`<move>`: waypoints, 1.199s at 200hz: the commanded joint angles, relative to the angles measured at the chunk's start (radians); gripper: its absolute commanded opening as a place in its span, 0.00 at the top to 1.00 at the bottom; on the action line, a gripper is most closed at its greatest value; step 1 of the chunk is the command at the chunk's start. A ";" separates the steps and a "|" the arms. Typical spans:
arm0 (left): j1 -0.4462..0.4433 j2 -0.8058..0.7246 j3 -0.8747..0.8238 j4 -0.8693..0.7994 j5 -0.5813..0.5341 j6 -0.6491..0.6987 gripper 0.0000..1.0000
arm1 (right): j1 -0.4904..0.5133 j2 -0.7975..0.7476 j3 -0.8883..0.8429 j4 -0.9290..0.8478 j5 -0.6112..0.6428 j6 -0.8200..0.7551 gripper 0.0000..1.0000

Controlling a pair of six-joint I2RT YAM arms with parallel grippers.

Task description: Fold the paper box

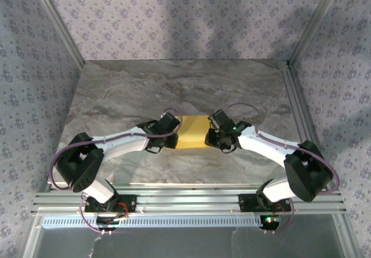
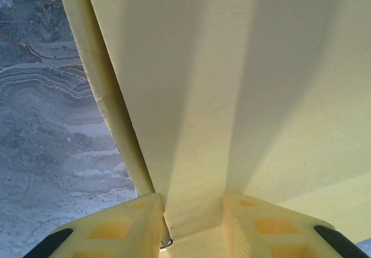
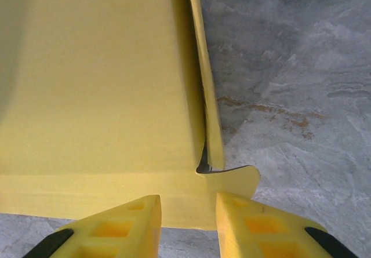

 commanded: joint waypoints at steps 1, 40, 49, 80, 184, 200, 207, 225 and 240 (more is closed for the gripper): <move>-0.009 0.015 0.024 -0.004 0.018 0.001 0.67 | 0.001 0.001 0.010 -0.037 0.036 -0.016 0.69; -0.009 0.018 0.025 0.002 0.022 0.000 0.68 | 0.002 0.008 -0.002 -0.003 0.010 -0.006 0.69; -0.010 0.018 0.025 0.000 0.023 0.000 0.68 | 0.003 0.014 -0.002 0.004 0.004 -0.003 0.69; -0.009 0.015 0.023 0.000 0.022 0.000 0.68 | 0.003 0.036 -0.003 0.009 0.001 -0.003 0.69; -0.010 0.017 0.022 0.003 0.026 0.000 0.68 | -0.011 0.054 -0.014 0.029 -0.012 -0.033 0.67; -0.010 0.017 0.022 0.002 0.028 0.001 0.68 | -0.012 0.063 -0.014 0.045 -0.026 -0.037 0.65; -0.009 0.018 0.022 0.002 0.028 0.001 0.68 | -0.013 0.062 -0.016 0.049 -0.031 -0.037 0.64; -0.009 0.018 0.019 0.003 0.028 0.002 0.68 | -0.026 0.056 -0.034 0.083 -0.074 -0.031 0.63; -0.010 0.017 0.019 0.008 0.029 0.001 0.68 | -0.050 0.050 -0.058 0.135 -0.134 -0.019 0.63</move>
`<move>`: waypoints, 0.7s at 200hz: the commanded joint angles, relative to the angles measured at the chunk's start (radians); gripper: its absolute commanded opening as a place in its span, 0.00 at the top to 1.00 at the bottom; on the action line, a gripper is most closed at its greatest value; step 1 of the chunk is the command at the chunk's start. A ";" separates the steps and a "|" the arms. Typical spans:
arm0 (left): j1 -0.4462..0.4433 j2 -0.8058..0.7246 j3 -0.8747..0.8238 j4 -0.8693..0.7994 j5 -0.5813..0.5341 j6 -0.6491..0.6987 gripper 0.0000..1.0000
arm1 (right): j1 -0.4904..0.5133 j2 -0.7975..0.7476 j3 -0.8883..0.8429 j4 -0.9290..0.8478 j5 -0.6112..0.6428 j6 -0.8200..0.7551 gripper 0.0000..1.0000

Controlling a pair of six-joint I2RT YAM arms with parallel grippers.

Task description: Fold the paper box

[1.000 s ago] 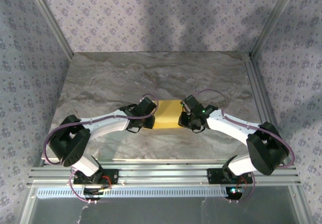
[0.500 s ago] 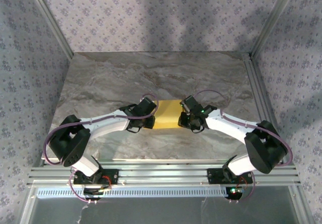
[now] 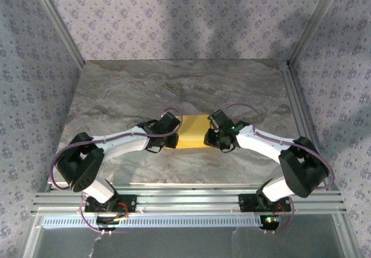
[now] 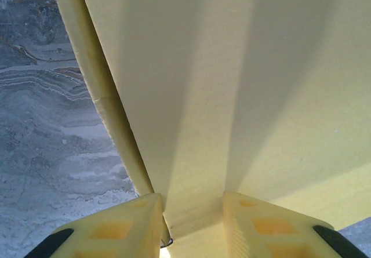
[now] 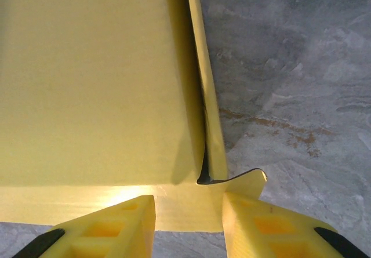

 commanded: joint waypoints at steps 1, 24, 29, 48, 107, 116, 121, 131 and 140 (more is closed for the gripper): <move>-0.010 0.016 0.013 0.009 0.019 0.001 0.68 | -0.027 0.003 -0.042 0.073 -0.104 0.005 0.63; -0.011 0.019 0.014 0.009 0.023 0.001 0.68 | -0.038 -0.010 -0.039 0.071 -0.137 -0.002 0.63; -0.009 0.020 0.015 0.007 0.021 0.003 0.68 | -0.044 -0.022 -0.040 0.061 -0.139 -0.008 0.63; -0.008 0.013 0.012 0.002 0.014 0.007 0.68 | -0.071 -0.086 -0.046 0.022 -0.121 -0.035 0.61; -0.006 0.010 0.010 0.000 0.016 0.006 0.68 | -0.083 -0.060 -0.006 -0.022 -0.102 -0.129 0.58; -0.007 0.012 0.013 -0.001 0.016 0.006 0.68 | -0.074 -0.047 -0.003 -0.020 -0.087 -0.130 0.59; -0.006 0.011 0.014 -0.001 0.016 0.006 0.68 | -0.071 -0.037 0.002 -0.022 -0.077 -0.131 0.58; -0.007 0.012 0.016 -0.005 0.016 0.007 0.68 | -0.066 -0.022 0.008 -0.031 -0.054 -0.135 0.58; -0.006 0.011 0.018 -0.007 0.016 0.007 0.68 | -0.061 -0.013 0.005 -0.028 -0.045 -0.138 0.58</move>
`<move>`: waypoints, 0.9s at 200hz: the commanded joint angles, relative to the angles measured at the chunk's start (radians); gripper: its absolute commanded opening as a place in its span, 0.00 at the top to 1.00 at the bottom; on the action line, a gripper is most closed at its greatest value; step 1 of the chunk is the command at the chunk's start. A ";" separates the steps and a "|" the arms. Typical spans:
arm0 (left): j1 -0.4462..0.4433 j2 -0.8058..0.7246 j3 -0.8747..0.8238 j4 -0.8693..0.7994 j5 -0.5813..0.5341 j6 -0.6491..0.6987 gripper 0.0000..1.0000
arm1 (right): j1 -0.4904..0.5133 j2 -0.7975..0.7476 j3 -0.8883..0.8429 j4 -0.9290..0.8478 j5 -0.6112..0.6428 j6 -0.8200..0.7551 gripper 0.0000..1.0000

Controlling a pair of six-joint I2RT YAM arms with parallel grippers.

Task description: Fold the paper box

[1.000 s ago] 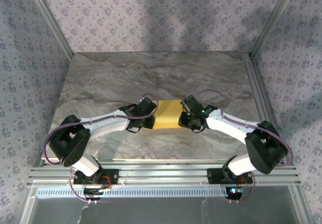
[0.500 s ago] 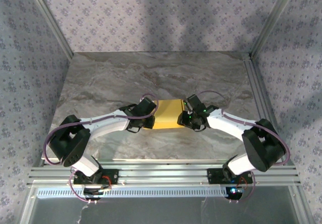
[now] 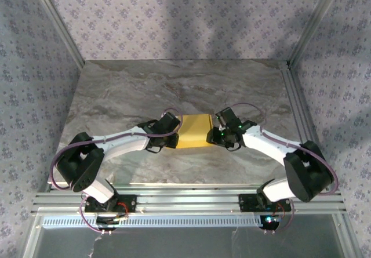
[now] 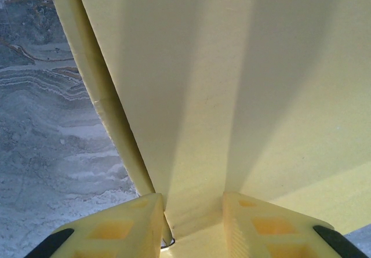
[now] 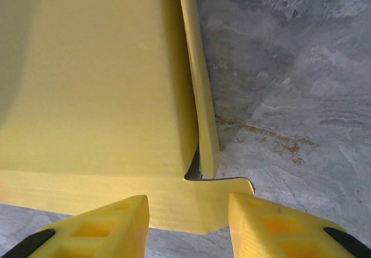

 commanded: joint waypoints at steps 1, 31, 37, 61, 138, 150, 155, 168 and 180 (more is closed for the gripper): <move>-0.007 0.011 0.018 -0.008 0.016 0.007 0.68 | 0.015 0.031 0.027 -0.030 0.042 -0.032 0.58; -0.007 0.011 0.016 -0.006 0.014 0.007 0.68 | 0.027 0.043 0.020 -0.004 0.027 -0.028 0.58; -0.007 0.012 0.017 -0.005 0.016 0.007 0.68 | 0.030 0.043 0.023 0.000 0.024 -0.026 0.58; -0.006 0.019 0.022 -0.004 0.021 0.007 0.68 | 0.035 0.046 0.031 0.013 -0.003 -0.012 0.58; -0.006 0.022 0.021 0.006 0.027 0.004 0.68 | 0.023 0.048 0.026 0.054 -0.106 0.042 0.62; -0.007 0.025 0.021 0.008 0.029 0.004 0.68 | 0.019 0.049 0.020 0.065 -0.123 0.051 0.63; -0.006 0.026 0.021 0.010 0.030 0.002 0.68 | 0.017 0.047 0.019 0.068 -0.127 0.054 0.64; -0.007 0.027 0.021 0.013 0.034 0.001 0.68 | 0.017 0.048 0.019 0.069 -0.133 0.062 0.65; -0.007 0.029 0.019 0.014 0.035 0.000 0.68 | 0.013 0.052 0.019 0.073 -0.143 0.067 0.66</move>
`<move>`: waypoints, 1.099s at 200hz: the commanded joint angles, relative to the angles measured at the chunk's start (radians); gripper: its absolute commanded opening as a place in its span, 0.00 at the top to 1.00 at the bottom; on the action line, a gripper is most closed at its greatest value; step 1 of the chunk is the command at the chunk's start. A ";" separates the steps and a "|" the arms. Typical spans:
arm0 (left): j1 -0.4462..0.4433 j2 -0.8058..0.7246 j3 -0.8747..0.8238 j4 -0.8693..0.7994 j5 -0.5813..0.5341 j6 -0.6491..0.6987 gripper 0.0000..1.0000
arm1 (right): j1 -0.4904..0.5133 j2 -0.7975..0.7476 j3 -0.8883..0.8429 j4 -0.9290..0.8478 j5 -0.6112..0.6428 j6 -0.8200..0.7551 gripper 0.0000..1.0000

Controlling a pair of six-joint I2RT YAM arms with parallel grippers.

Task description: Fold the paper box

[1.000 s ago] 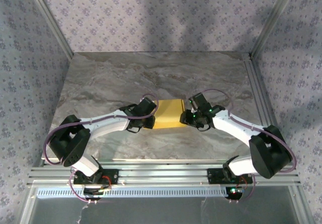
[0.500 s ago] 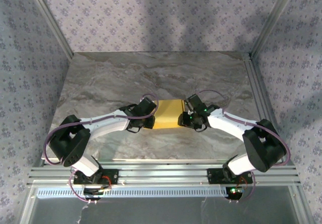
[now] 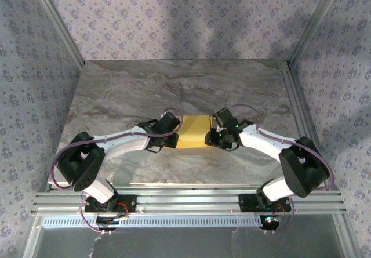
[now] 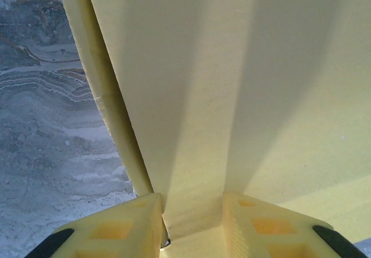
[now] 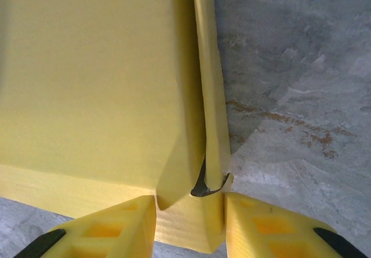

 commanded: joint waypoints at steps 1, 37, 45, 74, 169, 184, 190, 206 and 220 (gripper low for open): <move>-0.008 0.022 0.015 0.015 0.043 0.000 0.68 | 0.001 0.012 0.011 0.063 -0.084 0.032 0.66; -0.007 0.021 0.014 0.023 0.049 -0.002 0.68 | -0.002 0.032 0.020 0.062 -0.109 0.038 0.68; -0.007 0.021 0.014 0.025 0.051 -0.004 0.68 | -0.002 0.039 0.026 0.059 -0.113 0.038 0.68; -0.007 0.029 0.013 0.037 0.062 -0.008 0.68 | -0.004 0.062 0.036 0.056 -0.134 0.042 0.69; -0.007 0.035 0.012 0.057 0.085 -0.020 0.69 | -0.003 0.077 0.043 0.074 -0.154 0.064 0.73; -0.008 0.033 0.012 0.057 0.086 -0.020 0.69 | -0.002 0.082 0.045 0.070 -0.154 0.063 0.73; -0.009 0.033 0.012 0.057 0.086 -0.020 0.69 | -0.002 0.085 0.046 0.070 -0.154 0.064 0.73; -0.007 0.033 0.012 0.058 0.086 -0.021 0.69 | 0.004 0.086 0.047 0.073 -0.152 0.066 0.75; -0.007 0.033 0.013 0.057 0.085 -0.020 0.69 | 0.005 0.086 0.047 0.074 -0.149 0.070 0.79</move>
